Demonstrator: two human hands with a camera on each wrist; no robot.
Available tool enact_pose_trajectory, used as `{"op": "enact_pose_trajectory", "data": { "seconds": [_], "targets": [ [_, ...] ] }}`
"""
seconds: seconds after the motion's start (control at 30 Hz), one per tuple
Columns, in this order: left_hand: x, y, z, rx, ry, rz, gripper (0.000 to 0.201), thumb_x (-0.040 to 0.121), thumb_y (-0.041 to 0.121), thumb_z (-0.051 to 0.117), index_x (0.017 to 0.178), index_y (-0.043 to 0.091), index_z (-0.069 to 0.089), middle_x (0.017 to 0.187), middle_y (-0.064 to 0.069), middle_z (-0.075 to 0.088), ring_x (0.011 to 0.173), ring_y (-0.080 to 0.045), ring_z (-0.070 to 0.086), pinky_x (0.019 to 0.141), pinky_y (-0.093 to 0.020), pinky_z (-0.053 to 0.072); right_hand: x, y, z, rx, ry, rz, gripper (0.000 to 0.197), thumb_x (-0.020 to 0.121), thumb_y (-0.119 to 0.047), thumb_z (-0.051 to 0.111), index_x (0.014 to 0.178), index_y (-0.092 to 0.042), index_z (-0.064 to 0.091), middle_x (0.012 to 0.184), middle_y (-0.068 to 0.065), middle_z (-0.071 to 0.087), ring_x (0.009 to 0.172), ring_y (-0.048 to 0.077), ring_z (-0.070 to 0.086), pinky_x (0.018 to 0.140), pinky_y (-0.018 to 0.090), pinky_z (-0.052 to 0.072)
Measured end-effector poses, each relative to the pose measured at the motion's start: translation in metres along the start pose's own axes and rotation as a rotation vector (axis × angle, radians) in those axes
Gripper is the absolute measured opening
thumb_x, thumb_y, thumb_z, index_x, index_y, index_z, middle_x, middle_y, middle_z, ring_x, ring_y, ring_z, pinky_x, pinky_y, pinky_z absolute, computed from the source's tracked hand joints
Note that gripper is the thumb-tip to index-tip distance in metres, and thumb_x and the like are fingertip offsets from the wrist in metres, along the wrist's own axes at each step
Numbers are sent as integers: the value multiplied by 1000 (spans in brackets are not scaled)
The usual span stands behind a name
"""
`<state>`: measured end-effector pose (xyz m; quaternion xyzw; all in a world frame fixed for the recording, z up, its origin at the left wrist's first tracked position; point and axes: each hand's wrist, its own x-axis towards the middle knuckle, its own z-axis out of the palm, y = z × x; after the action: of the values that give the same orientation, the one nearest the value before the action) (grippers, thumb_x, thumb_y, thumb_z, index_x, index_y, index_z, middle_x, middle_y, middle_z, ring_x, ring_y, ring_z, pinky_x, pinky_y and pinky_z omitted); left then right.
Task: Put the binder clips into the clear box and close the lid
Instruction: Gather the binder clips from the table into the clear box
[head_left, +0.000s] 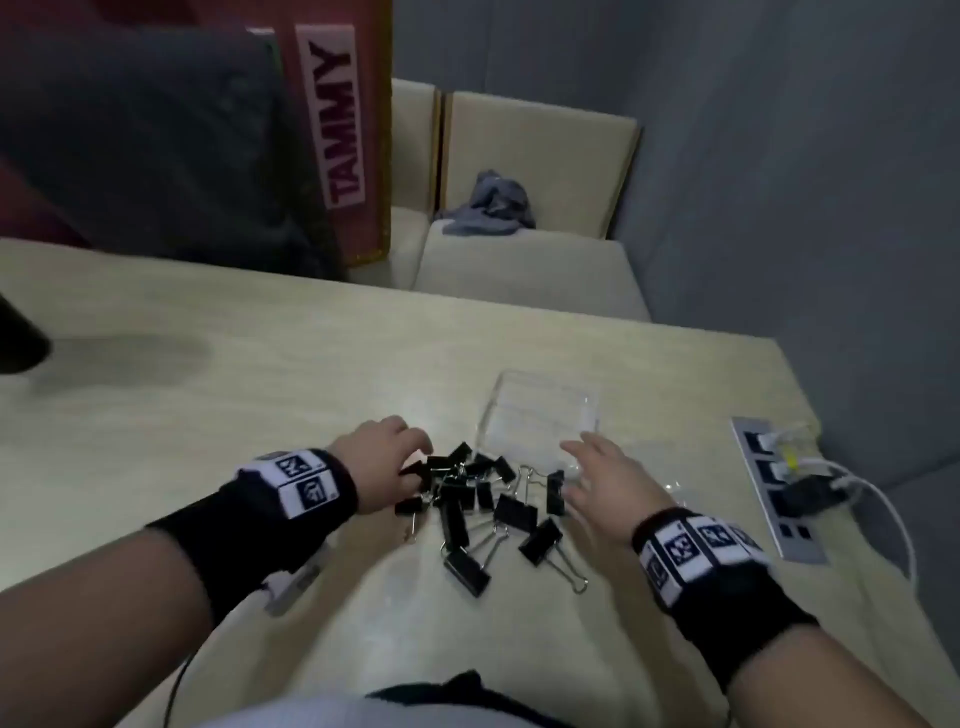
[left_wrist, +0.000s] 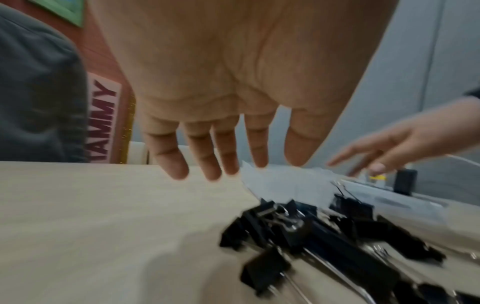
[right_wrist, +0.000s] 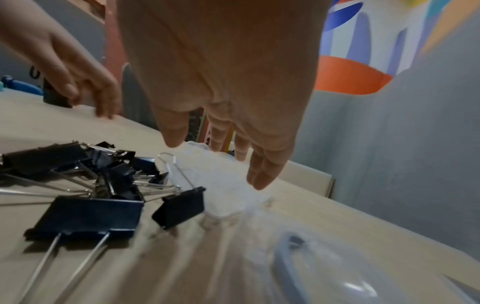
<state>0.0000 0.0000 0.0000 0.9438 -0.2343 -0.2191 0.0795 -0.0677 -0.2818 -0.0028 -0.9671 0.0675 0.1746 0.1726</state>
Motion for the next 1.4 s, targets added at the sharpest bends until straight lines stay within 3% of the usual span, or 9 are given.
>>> {"op": "enact_pose_trajectory", "data": {
  "seconds": [0.17, 0.3, 0.53, 0.63, 0.73, 0.87, 1.0, 1.23, 1.4],
  "targets": [
    [12, 31, 21, 139, -57, 141, 70, 82, 48, 60, 144, 46, 28, 156, 5, 25, 140, -24, 31, 105, -45, 40, 5, -15, 18, -8, -113, 45, 66, 93, -33, 54, 149, -27, 21, 158, 0, 21, 137, 22, 37, 113, 40, 25],
    [10, 40, 40, 248, -102, 215, 66, 74, 50, 68, 134, 44, 42, 157, 3, 21, 142, -26, 23, 107, -48, 34, -10, -10, 25, 41, -80, 24, 57, 93, -26, 53, 145, -27, 28, 149, 2, 35, 121, 19, 52, 103, 36, 37],
    [3, 43, 43, 318, -72, 214, 50, 78, 51, 65, 124, 38, 52, 133, 1, 40, 121, -24, 38, 95, -41, 38, -26, -3, 37, 9, -174, 125, 49, 87, -42, 53, 132, -32, 38, 130, 3, 47, 103, 23, 58, 88, 43, 51],
    [-3, 42, 44, 305, -93, 156, 53, 79, 53, 63, 127, 38, 48, 128, -1, 44, 117, -26, 44, 93, -39, 39, -34, -13, 37, -179, -18, 190, 44, 86, -41, 51, 125, -21, 44, 121, 7, 48, 97, 27, 56, 81, 42, 51],
    [-6, 42, 44, 292, -113, 119, 54, 81, 53, 62, 129, 36, 46, 127, -4, 48, 113, -27, 51, 93, -39, 40, -38, -28, 39, -128, 120, 6, 33, 87, -34, 51, 116, -19, 50, 113, 5, 50, 89, 22, 56, 75, 37, 52],
    [-6, 49, 41, 286, -131, 117, 49, 81, 47, 61, 126, 30, 49, 120, -6, 52, 105, -29, 58, 88, -38, 41, -39, -42, 59, -181, -99, -255, 40, 85, -42, 56, 121, -26, 49, 119, 1, 49, 105, 25, 49, 86, 39, 46],
    [-8, 53, 31, 212, -160, 96, 47, 77, 52, 58, 118, 29, 55, 113, -2, 54, 98, -26, 61, 82, -37, 46, -44, -44, 75, -323, -101, -265, 47, 84, -40, 56, 128, -27, 43, 124, 4, 47, 107, 31, 45, 84, 41, 44],
    [2, 66, -7, -42, -154, 101, 31, 76, 48, 59, 100, 30, 64, 91, 3, 62, 84, -19, 62, 77, -37, 56, -51, -38, 80, -307, -41, -296, 41, 82, -13, 51, 122, -18, 45, 113, 4, 59, 106, 29, 47, 81, 39, 37],
    [41, 82, -8, -144, 41, 201, 35, 81, 35, 65, 115, 29, 60, 112, 4, 56, 97, -17, 60, 83, -31, 50, -57, -34, 76, -168, -41, -295, 58, 81, -13, 58, 134, -27, 39, 124, -1, 56, 109, 27, 50, 88, 40, 39]
  ]
}}
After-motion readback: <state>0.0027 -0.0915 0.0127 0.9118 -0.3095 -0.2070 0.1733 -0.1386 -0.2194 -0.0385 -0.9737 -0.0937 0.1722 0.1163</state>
